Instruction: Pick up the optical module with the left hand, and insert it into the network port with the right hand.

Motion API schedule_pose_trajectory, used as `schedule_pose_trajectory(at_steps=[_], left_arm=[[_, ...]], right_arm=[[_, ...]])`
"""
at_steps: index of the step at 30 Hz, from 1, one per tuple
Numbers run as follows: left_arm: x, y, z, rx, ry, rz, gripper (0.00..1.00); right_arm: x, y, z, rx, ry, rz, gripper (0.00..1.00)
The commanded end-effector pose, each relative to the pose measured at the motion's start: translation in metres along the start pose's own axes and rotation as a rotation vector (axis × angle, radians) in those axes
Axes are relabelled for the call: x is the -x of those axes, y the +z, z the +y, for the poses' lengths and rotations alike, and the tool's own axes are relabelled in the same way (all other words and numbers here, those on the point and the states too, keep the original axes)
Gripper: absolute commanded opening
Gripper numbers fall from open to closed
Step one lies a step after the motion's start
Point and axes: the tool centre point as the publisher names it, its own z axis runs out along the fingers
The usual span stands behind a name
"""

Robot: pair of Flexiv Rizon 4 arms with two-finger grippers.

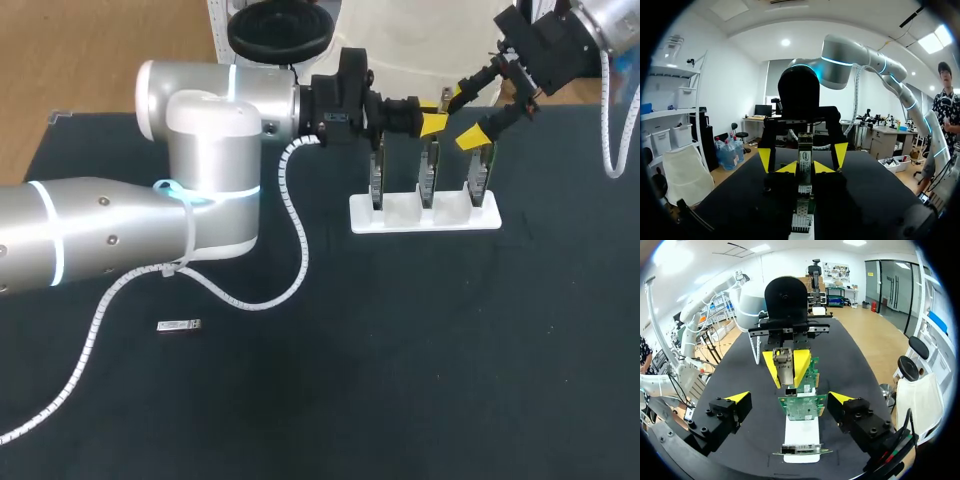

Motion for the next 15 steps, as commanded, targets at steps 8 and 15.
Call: schedule_pose_trajectory(at_steps=[8, 15], left_arm=[[0.000, 0.001, 0.002, -0.004, -0.001, 0.002, 0.00], [0.000, 0.001, 0.002, -0.004, -0.001, 0.002, 0.00]], right_arm=[[0.017, -0.019, 0.002, -0.015, -0.022, -0.089, 1.00], [0.028, -0.024, 0.003, -0.030, -0.062, -0.079, 1.00]])
